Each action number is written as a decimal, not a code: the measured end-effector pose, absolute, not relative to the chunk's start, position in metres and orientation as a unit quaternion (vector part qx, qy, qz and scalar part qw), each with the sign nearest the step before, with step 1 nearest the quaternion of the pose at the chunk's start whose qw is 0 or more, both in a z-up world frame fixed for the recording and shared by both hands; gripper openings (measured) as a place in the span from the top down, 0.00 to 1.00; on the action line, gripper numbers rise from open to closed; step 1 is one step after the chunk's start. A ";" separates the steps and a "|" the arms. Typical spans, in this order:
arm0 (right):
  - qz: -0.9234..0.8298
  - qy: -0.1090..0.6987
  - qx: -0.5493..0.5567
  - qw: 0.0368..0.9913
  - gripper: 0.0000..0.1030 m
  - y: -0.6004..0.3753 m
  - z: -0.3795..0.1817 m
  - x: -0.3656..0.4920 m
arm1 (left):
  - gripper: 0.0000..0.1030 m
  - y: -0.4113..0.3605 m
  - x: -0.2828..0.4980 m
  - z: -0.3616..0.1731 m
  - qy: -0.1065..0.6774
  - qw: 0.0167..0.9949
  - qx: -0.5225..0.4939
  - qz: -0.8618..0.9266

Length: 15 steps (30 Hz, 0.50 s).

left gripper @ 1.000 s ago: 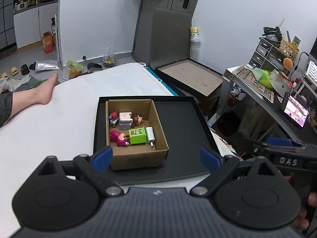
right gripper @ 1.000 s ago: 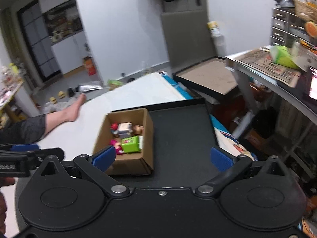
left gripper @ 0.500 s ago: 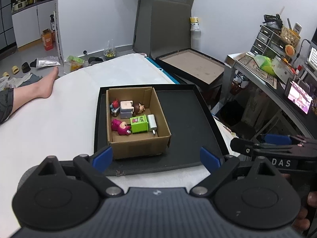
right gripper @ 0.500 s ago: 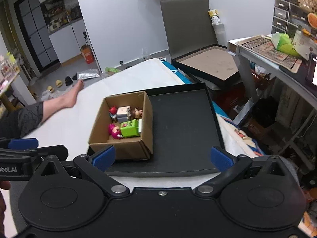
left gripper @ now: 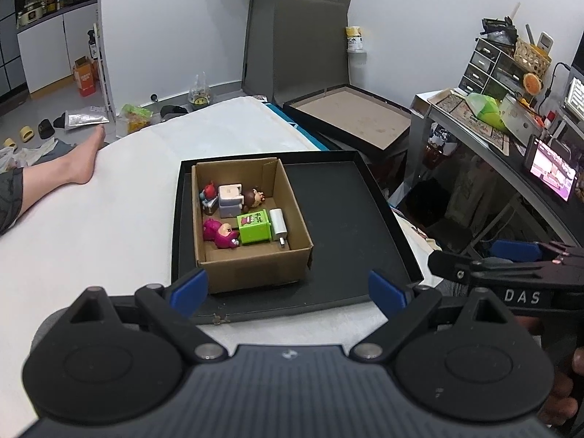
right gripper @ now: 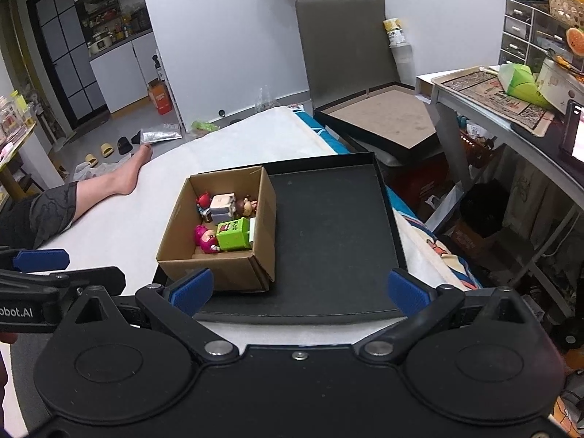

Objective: Organize rigid objects

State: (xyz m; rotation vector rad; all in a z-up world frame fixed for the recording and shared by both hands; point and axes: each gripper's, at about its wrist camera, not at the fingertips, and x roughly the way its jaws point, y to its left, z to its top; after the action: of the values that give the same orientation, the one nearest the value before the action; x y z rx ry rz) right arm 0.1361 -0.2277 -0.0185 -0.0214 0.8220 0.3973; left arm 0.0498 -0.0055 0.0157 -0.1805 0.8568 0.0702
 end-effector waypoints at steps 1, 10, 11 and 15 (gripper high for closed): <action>0.191 0.397 -0.010 0.898 0.00 -0.229 -0.018 0.137 | 0.09 -0.005 0.051 0.015 0.416 0.905 -0.088 0.033; 0.186 0.398 -0.015 0.898 0.00 -0.232 -0.018 0.138 | 0.09 -0.004 0.055 0.013 0.420 0.902 -0.091 0.031; 0.186 0.397 -0.016 0.898 0.00 -0.231 -0.018 0.139 | 0.09 -0.004 0.055 0.013 0.421 0.902 -0.091 0.031; 0.187 0.400 -0.019 0.897 0.00 -0.230 -0.018 0.140 | 0.09 -0.005 0.053 0.013 0.421 0.902 -0.091 0.030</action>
State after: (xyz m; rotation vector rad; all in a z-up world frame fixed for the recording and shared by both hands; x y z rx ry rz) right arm 0.1402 -0.2304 -0.0183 -0.0389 0.8281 0.3864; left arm 0.0528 -0.0048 0.0128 -0.1882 0.8716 0.0620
